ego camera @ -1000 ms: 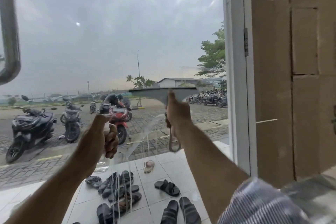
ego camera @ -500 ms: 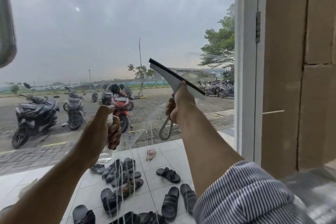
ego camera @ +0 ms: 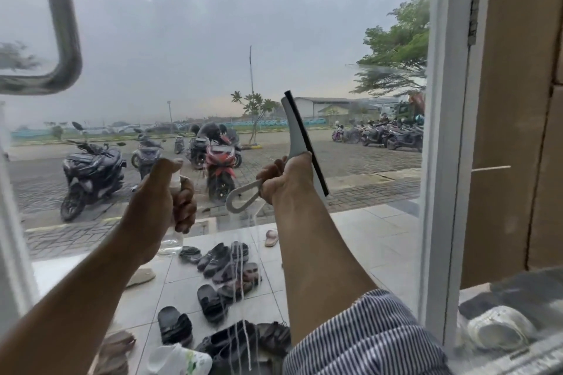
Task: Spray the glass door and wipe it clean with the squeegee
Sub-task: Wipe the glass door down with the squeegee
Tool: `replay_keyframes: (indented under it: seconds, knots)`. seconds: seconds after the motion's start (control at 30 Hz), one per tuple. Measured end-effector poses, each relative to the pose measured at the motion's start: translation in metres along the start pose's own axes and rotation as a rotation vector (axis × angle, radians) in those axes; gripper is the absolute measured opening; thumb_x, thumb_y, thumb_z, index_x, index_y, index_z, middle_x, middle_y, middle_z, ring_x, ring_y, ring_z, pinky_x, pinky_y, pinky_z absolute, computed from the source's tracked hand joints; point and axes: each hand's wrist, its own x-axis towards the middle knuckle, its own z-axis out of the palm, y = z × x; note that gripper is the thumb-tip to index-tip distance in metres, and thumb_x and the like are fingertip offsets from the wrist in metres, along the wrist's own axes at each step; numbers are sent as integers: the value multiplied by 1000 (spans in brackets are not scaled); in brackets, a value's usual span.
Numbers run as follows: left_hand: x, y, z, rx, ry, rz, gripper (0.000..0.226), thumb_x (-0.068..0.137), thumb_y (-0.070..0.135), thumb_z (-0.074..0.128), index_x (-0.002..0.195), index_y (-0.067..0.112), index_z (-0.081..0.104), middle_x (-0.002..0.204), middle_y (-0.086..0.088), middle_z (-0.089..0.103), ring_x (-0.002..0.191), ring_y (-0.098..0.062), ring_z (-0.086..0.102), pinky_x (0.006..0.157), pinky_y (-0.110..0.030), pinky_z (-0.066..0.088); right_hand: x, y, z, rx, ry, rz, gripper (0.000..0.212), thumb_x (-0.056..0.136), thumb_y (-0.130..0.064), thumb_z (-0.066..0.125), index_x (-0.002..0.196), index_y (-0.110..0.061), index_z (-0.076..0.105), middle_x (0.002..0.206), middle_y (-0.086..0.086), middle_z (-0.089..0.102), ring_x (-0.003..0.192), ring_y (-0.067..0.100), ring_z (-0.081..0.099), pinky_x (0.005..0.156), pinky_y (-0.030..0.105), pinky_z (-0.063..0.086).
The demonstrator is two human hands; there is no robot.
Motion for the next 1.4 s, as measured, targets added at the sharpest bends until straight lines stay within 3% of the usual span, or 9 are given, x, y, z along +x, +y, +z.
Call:
replay_keyframes:
  seconds: [0.17,0.33,0.5,0.7,0.8,0.87,1.0,1.17,1.4]
  knots:
    - [-9,7,-15,-20,27,-4,47,61,64,47,50,19,35,46,-3,30,42,-17,28,51,-32,23,-9,58,-9,-173,2,50,58,92,-69,44,67,-17,43,41,-5,36,33,11,29,39,16,27]
    - [-16,8,-21,-33,41,5,47,73,59,44,51,19,35,45,-3,31,42,-17,27,51,-31,25,1,97,-42,-422,27,-26,61,89,-71,47,80,-11,53,44,-3,42,33,13,35,41,20,32]
    - [-21,4,-13,-40,32,4,43,77,53,39,54,16,34,46,-5,31,43,-16,27,51,-32,25,-7,86,-53,-492,0,-71,56,93,-65,49,75,-12,50,45,-1,41,34,14,33,39,19,29]
    - [-18,4,14,-76,-21,7,42,78,50,39,52,17,34,45,-6,31,42,-17,26,45,-27,26,-14,-3,-32,-835,-74,-594,62,90,-72,43,73,-14,53,61,3,46,45,14,37,48,31,34]
    - [-13,6,28,-77,-57,-6,45,77,53,39,47,20,37,45,-5,32,41,-16,26,47,-27,25,-13,-71,-14,-1005,14,-762,67,92,-72,38,75,-10,56,62,4,47,48,14,36,51,33,34]
    - [-10,7,37,-75,-72,-15,46,77,54,39,44,22,38,45,-4,32,41,-16,26,47,-28,24,-5,-107,-7,-1061,107,-810,73,92,-72,38,91,-3,62,71,9,55,52,15,44,53,33,38]
    - [-6,4,49,-83,-90,-14,46,76,53,40,44,21,38,44,-5,31,42,-17,25,47,-29,24,14,-141,-2,-1178,182,-844,81,90,-73,40,103,3,63,85,19,67,53,20,50,50,31,37]
    - [-2,-5,54,-62,-84,-15,46,75,54,41,45,20,36,45,-5,30,42,-17,25,48,-29,24,21,-157,-1,-1149,202,-793,75,90,-70,49,106,3,60,62,10,56,40,15,42,42,20,33]
    - [3,-12,61,-48,-81,0,46,78,53,39,44,22,38,45,-6,31,42,-17,26,51,-32,24,29,-120,-51,-848,240,-451,62,90,-70,47,86,-9,59,60,-1,48,45,12,41,43,23,37]
